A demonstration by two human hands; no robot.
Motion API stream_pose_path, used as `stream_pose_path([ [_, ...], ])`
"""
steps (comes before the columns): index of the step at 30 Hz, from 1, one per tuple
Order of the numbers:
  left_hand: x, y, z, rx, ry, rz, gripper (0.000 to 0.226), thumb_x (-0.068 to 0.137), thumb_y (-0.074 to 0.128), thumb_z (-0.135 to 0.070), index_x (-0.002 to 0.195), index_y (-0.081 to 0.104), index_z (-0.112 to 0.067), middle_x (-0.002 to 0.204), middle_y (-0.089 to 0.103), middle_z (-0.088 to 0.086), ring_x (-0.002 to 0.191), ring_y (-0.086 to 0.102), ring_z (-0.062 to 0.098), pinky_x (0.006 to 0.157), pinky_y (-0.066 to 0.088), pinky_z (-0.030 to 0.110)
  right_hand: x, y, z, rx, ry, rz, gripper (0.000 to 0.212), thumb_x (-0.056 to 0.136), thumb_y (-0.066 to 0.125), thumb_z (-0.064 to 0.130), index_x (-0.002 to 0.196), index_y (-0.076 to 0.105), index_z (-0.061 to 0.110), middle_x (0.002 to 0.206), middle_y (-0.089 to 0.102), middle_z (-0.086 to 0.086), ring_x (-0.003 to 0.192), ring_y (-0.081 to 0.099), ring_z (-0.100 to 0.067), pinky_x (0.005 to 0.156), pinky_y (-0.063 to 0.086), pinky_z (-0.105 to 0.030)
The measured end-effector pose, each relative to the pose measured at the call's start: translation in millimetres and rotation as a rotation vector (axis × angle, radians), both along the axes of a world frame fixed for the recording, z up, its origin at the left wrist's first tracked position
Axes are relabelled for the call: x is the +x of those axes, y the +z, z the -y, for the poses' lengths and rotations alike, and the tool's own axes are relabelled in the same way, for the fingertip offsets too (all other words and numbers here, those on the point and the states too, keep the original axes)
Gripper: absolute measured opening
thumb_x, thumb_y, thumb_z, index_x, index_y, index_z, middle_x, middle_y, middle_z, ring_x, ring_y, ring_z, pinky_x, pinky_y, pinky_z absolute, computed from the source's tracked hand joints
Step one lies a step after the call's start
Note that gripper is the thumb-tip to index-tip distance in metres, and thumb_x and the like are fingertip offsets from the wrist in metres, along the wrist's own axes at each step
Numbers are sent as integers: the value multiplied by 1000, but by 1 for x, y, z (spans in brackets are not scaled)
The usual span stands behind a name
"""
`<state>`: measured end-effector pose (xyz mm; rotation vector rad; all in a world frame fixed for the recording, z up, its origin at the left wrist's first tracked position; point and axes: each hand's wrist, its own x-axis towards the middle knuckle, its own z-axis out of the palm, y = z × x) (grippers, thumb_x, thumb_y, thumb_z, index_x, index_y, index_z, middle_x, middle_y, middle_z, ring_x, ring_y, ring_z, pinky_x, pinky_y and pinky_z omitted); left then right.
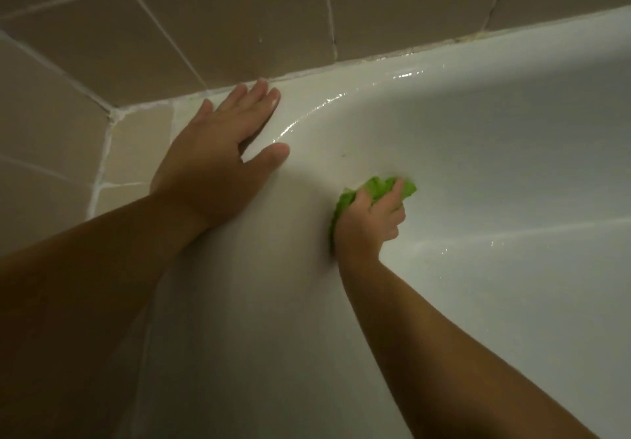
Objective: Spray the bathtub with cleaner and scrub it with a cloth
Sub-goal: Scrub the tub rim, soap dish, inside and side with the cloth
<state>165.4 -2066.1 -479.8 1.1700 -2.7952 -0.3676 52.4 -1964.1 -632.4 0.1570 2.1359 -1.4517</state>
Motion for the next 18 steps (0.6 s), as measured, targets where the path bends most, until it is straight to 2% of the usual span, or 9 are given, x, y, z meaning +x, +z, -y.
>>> stream_pose_path([
  [3, -2, 0, 1, 3, -15, -38, 61, 101, 47, -50, 159, 32, -35, 164, 20, -20, 147, 8, -9, 123, 3, 23, 35, 41, 5, -194, 148, -402, 62, 103, 49, 34, 160, 25, 31, 168, 17, -6, 149, 23, -33, 121, 24, -50],
  [5, -3, -2, 3, -3, -22, -67, 56, 104, 52, -43, 157, 36, -36, 161, 23, -23, 147, 11, -10, 123, 4, 22, 40, 42, 5, -285, 210, -555, 63, 103, 57, 32, 159, 28, 30, 169, 16, -6, 152, 22, -27, 121, 25, -48],
  [7, -5, -5, 3, 3, -19, -117, 55, 102, 55, -43, 154, 42, -36, 158, 27, -24, 148, 16, -9, 124, 7, 22, 32, 24, 2, -323, 189, -624, 61, 102, 59, 33, 157, 32, 26, 168, 22, -11, 153, 24, -27, 122, 25, -46],
  [9, -5, -6, 3, 23, -5, -172, 55, 98, 55, -46, 151, 47, -35, 156, 32, -23, 149, 21, -7, 126, 11, 25, 21, -2, -5, -271, 125, -524, 62, 101, 56, 41, 157, 32, 29, 168, 22, -8, 153, 23, -26, 124, 24, -48],
  [11, -7, -5, 2, 30, -3, -196, 54, 97, 55, -46, 150, 49, -36, 156, 36, -22, 149, 25, -5, 128, 15, 29, 8, -26, -13, -153, 78, -329, 63, 102, 48, 49, 159, 26, 37, 170, 18, -2, 154, 21, -27, 125, 21, -50],
  [14, -9, -5, 0, 28, -11, -203, 49, 101, 59, -42, 149, 50, -37, 156, 39, -20, 149, 27, -5, 128, 16, 30, -9, -47, -22, 58, 111, -67, 60, 106, 39, 53, 160, 16, 46, 169, 13, -5, 148, 26, -38, 121, 24, -52],
  [16, -11, -4, -1, 30, -14, -213, 48, 102, 61, -39, 149, 50, -36, 157, 40, -19, 149, 27, -4, 128, 15, 29, -17, -49, -29, 70, 140, 13, 65, 103, 45, 46, 160, 14, 48, 162, 16, -7, 137, 38, -37, 109, 35, -43],
  [18, -15, -4, -3, 23, -22, -209, 49, 102, 61, -37, 150, 49, -35, 157, 39, -18, 149, 27, -3, 127, 15, 28, -22, -46, -42, -6, 184, -22, 78, 97, 55, 36, 161, 13, 46, 150, 21, -3, 114, 55, -18, 95, 39, -30],
])
